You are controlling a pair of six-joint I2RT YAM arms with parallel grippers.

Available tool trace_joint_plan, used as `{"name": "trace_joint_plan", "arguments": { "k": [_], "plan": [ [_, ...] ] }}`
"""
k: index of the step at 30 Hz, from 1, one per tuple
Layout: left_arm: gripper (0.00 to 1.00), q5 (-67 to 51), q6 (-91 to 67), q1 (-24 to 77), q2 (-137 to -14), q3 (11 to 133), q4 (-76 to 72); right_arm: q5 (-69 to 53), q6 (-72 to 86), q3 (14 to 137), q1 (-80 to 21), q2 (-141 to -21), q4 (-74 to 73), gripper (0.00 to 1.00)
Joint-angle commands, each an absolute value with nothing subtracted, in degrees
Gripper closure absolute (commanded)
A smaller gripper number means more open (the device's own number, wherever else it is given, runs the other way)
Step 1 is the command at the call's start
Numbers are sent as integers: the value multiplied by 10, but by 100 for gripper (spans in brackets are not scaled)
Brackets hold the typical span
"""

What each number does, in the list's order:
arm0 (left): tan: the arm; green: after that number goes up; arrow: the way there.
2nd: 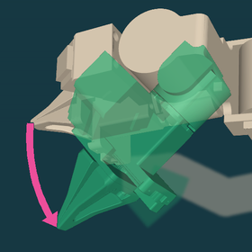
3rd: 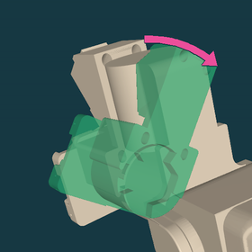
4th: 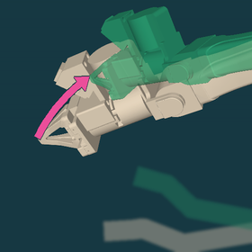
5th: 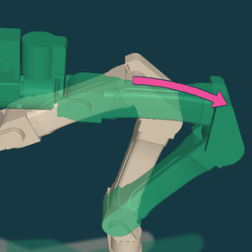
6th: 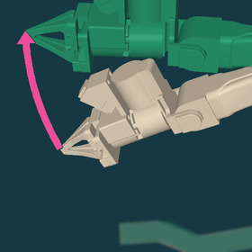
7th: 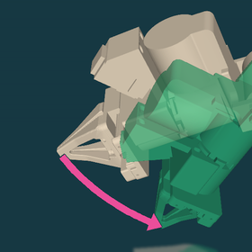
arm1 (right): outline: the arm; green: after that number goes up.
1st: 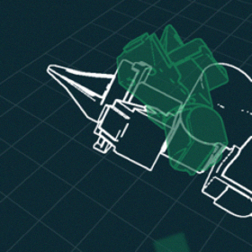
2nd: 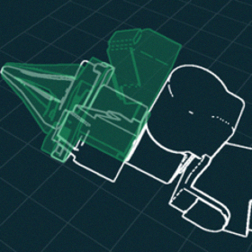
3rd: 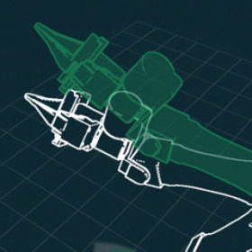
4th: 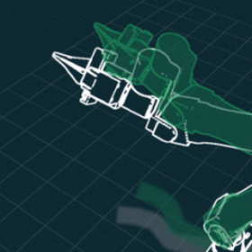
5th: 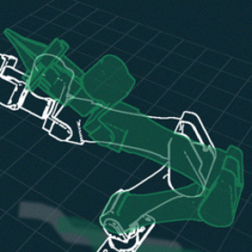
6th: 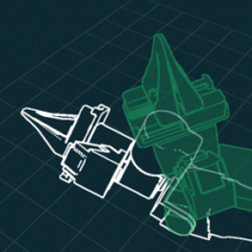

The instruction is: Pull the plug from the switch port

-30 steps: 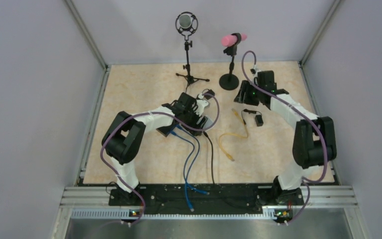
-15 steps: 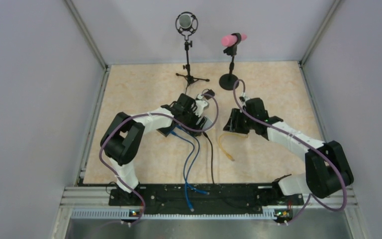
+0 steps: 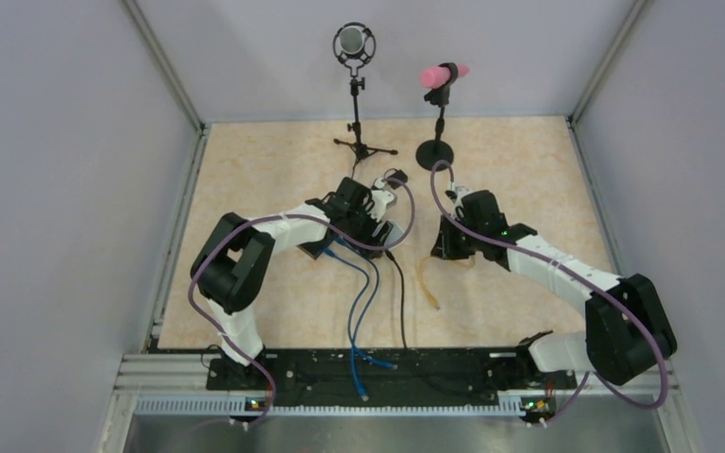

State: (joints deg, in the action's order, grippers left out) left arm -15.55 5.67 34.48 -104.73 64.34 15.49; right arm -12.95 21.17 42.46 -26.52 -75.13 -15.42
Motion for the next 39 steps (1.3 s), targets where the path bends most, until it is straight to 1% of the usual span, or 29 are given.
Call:
{"name": "trace_joint_plan", "arguments": {
  "k": [1, 2, 3, 4, 5, 6, 7, 10, 12, 15, 19, 24, 25, 27, 31, 34, 39],
  "plan": [
    [97, -161, 58, 343, -1036, 656, 153, -95, 199, 435, -270, -726, -162, 90],
    [97, -160, 59, 343, -1037, 656, 154, -92, 199, 436, -269, -722, -162, 93],
    [97, -160, 59, 343, -1037, 656, 154, -89, 197, 439, -270, -719, -162, 94],
    [97, -160, 59, 343, -1038, 656, 155, -83, 197, 442, -270, -717, -164, 93],
    [97, -161, 59, 343, -1037, 656, 154, -81, 194, 445, -270, -716, -169, 88],
    [97, -161, 59, 343, -1037, 657, 155, -83, 192, 449, -270, -716, -173, 80],
    [97, -161, 60, 343, -1037, 657, 155, -93, 189, 452, -270, -717, -174, 74],
    [97, -161, 60, 343, -1038, 658, 157, -145, 180, 458, -270, -728, -177, 63],
    [97, -162, 60, 343, -1038, 659, 158, -161, 179, 457, -270, -737, -179, 58],
    [97, -164, 60, 343, -1039, 661, 157, -181, 178, 456, -271, -754, -179, 57],
    [97, -166, 59, 343, -1043, 662, 158, -170, 173, 459, -279, -770, -181, 57],
    [97, -167, 60, 343, -1041, 660, 158, -135, 166, 465, -288, -788, -195, 58],
    [97, -167, 61, 343, -1040, 661, 159, -130, 165, 465, -289, -789, -195, 60],
    [97, -166, 62, 343, -1039, 660, 161, -107, 167, 468, -289, -791, -203, 73],
    [97, -165, 64, 343, -1039, 661, 162, -104, 163, 472, -289, -770, -204, 88],
    [98, -165, 64, 343, -1039, 662, 163, -79, 163, 475, -288, -745, -214, 94],
    [97, -175, 63, 343, -1036, 667, 163, 36, 174, 503, -288, -738, -279, 97]
  ]
}}
